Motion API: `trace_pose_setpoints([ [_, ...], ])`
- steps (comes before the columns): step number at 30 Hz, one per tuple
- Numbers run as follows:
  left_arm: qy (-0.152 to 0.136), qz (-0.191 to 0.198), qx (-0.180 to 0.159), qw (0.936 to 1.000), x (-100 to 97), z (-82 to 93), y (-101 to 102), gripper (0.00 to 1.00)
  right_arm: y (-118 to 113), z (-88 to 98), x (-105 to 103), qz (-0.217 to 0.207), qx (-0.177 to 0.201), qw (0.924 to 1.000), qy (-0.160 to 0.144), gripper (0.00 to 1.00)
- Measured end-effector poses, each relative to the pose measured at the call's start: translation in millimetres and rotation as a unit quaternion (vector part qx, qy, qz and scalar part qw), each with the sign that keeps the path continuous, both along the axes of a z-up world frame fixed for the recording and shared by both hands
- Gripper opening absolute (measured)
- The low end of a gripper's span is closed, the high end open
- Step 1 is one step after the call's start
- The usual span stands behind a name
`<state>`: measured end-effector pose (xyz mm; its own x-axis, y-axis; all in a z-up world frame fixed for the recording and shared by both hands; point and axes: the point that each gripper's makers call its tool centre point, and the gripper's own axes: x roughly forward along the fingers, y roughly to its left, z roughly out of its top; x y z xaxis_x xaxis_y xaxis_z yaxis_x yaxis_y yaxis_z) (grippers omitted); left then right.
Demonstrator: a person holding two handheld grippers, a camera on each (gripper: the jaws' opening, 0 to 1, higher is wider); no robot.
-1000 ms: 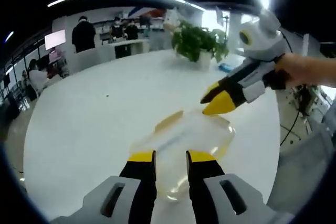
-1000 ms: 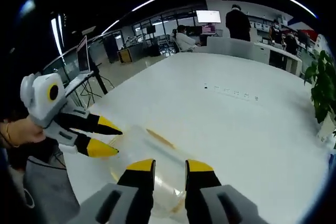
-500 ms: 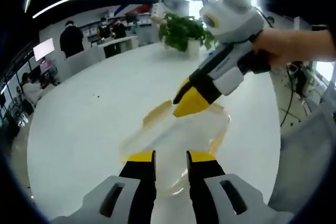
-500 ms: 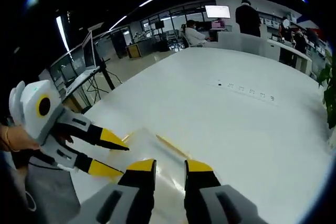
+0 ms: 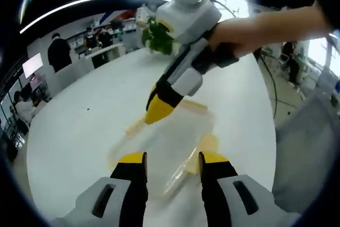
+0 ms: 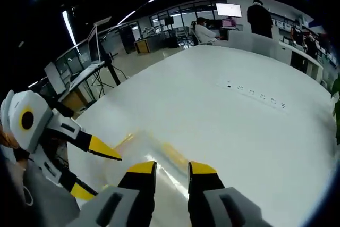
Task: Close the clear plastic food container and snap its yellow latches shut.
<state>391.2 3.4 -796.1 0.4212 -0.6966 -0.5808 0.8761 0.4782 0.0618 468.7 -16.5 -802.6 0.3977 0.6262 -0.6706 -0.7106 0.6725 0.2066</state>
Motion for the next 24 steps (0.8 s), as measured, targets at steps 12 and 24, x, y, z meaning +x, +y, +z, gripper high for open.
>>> trace_pose_setpoints([
  [12,-0.054,-0.051,0.072,0.9946,2.3,-15.3,0,0.45,7,-11.3,-1,0.115,-0.034,0.9927,0.002,0.32],
  [24,-0.064,-0.072,0.083,0.9918,6.8,-19.4,-1,0.41,18,-13.0,-4,0.227,-0.063,0.9705,0.051,0.27],
])
